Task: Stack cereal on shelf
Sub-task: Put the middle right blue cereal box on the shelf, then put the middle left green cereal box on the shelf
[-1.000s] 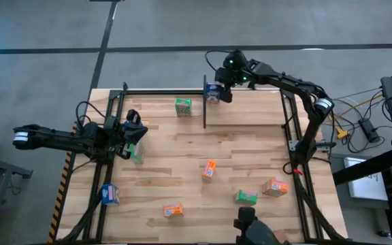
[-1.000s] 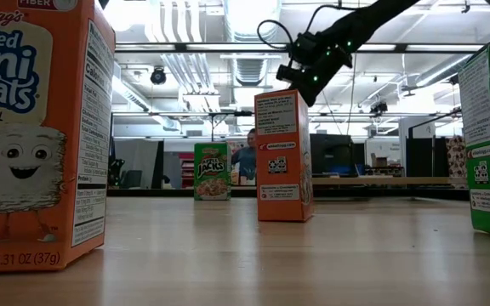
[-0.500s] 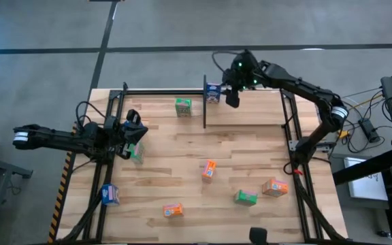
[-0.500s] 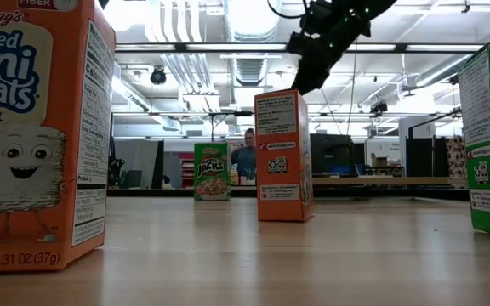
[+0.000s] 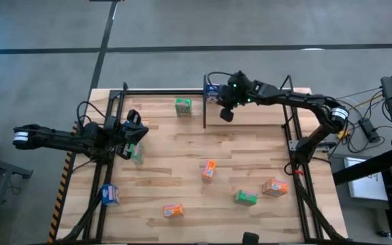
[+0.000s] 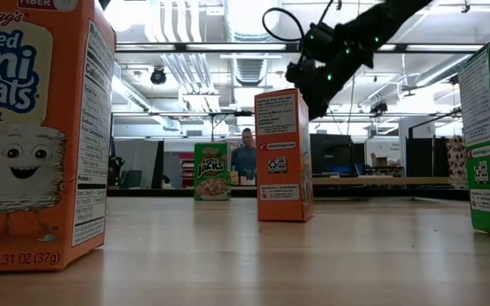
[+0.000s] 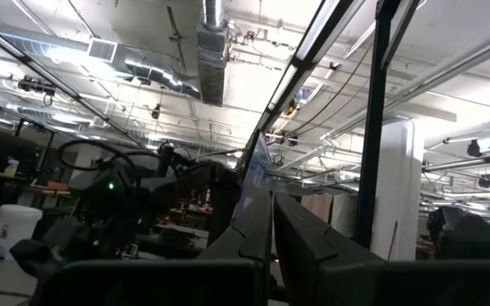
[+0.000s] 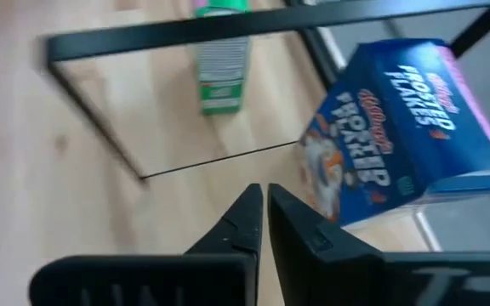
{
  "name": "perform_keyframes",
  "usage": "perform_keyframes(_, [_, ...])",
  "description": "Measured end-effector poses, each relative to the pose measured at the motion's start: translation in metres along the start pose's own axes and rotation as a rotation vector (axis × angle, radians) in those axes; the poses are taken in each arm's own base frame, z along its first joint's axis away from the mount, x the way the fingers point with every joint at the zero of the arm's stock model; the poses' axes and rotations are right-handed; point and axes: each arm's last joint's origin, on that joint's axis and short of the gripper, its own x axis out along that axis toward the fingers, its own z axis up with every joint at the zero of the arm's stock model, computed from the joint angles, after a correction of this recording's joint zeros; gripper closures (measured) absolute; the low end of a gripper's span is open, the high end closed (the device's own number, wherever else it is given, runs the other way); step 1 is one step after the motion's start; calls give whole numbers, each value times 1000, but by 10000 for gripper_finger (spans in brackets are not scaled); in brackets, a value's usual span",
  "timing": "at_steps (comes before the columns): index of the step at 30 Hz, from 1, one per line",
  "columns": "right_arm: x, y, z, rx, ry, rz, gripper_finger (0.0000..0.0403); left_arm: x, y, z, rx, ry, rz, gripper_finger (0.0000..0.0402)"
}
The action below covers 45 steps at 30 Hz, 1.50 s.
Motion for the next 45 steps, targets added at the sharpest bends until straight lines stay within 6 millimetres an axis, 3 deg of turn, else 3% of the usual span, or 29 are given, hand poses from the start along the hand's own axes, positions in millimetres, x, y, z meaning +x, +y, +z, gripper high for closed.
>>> perform_keyframes(9, [15,-1,-18,5,-78,-158,394,0,0,0,0,0,0,401])
perform_keyframes(29, [13,-6,-17,-45,-53,-287,394,0,0,1,-3,-13,-1,401])
perform_keyframes(36, [-15,17,-18,-63,-3,-220,394,2,1,-9,-90,58,10,401])
perform_keyframes(45, [-70,67,-31,-121,-243,-125,394,11,9,-27,-137,58,160,401])
